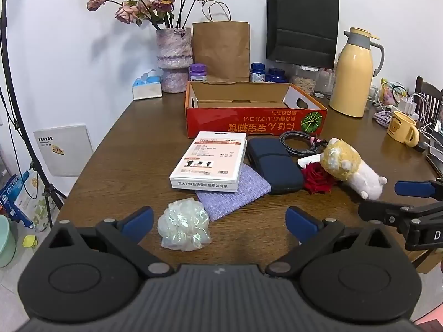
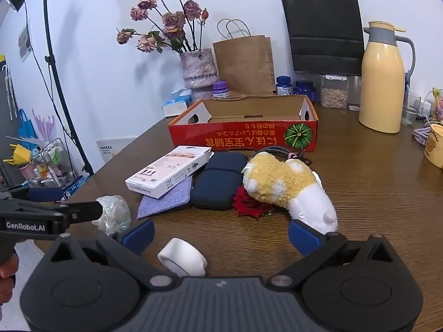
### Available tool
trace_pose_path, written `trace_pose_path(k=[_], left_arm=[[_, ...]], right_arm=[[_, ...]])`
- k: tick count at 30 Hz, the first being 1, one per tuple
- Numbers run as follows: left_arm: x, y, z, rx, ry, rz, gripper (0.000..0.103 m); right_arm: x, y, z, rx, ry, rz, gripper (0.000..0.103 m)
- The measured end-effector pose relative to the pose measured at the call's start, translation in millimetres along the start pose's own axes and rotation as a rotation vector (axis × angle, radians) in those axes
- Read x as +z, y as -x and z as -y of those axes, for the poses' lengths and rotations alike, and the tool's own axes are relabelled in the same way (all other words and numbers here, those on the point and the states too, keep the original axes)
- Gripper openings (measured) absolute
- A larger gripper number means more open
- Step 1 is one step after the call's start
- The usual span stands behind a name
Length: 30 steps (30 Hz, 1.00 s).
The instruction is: Flip cup upright
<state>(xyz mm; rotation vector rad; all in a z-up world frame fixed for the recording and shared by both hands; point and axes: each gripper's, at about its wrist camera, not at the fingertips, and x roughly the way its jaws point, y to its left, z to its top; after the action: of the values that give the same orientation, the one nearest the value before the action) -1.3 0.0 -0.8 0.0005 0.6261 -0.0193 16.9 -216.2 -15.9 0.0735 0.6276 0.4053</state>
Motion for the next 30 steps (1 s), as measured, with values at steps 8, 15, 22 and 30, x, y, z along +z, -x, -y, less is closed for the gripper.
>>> trace_pose_path(k=[8, 15, 22, 30], left_arm=[[-2.2, -3.9, -1.3, 0.009, 0.019, -0.002, 0.103], [-3.2, 2.2, 0.0, 0.006, 0.023, 0.009, 0.103], [-4.3, 4.8, -2.0, 0.003, 0.027, 0.014, 0.103], [-5.8, 6.8, 0.1, 0.006, 0.027, 0.023, 0.103]], right_arm=[[-0.6, 0.5, -3.0, -0.003, 0.005, -0.006, 0.103], [-2.8, 3.0, -2.7, -0.007, 0.008, -0.007, 0.103], [-0.8, 0.3, -4.8, -0.007, 0.01, -0.004, 0.103], [-1.2, 0.4, -5.4, -0.007, 0.012, -0.004, 0.103]])
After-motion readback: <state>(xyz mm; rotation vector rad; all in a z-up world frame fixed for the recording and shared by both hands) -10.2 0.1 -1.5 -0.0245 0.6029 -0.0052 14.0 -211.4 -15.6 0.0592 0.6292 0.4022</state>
